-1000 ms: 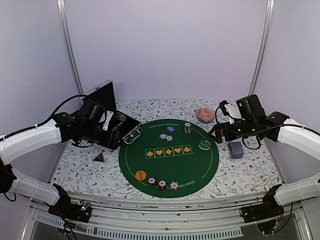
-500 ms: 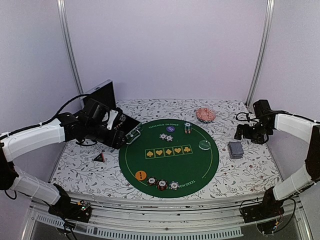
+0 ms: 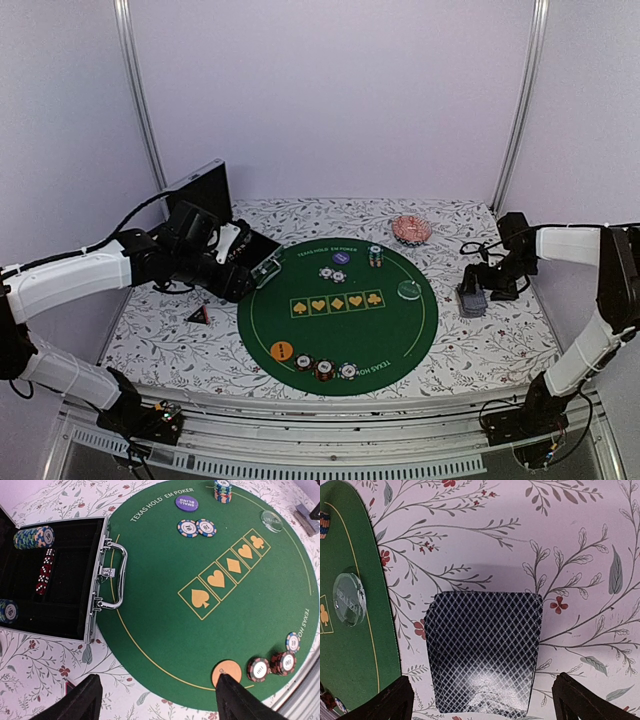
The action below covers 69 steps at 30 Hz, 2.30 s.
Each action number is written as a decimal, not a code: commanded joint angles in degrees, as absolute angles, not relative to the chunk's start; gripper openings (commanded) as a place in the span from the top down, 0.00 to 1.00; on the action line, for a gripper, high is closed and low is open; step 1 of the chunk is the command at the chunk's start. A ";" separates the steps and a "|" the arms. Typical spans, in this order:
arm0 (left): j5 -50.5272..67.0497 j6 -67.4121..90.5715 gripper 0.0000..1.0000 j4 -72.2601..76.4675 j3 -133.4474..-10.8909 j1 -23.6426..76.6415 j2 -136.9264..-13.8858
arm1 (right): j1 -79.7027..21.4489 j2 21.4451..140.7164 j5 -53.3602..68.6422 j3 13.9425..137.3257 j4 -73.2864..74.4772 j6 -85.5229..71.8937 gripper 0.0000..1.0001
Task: Distribute texas hold em gaming equipment
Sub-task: Pick up the face-down deck piles from the center of the board.
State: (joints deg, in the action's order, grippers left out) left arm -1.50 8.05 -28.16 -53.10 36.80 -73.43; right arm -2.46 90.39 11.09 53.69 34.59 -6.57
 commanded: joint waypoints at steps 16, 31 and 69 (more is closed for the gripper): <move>2.33 6.68 0.20 -26.81 -52.12 34.96 -73.62 | -6.18 98.63 6.79 55.73 34.99 -6.24 0.00; 3.49 6.75 0.20 -26.81 -52.12 34.19 -74.00 | -10.44 102.29 -0.88 57.53 40.25 -8.99 0.21; 4.93 7.17 0.20 -26.64 -52.07 33.97 -73.61 | -18.03 100.05 -3.67 61.56 47.65 -8.38 0.53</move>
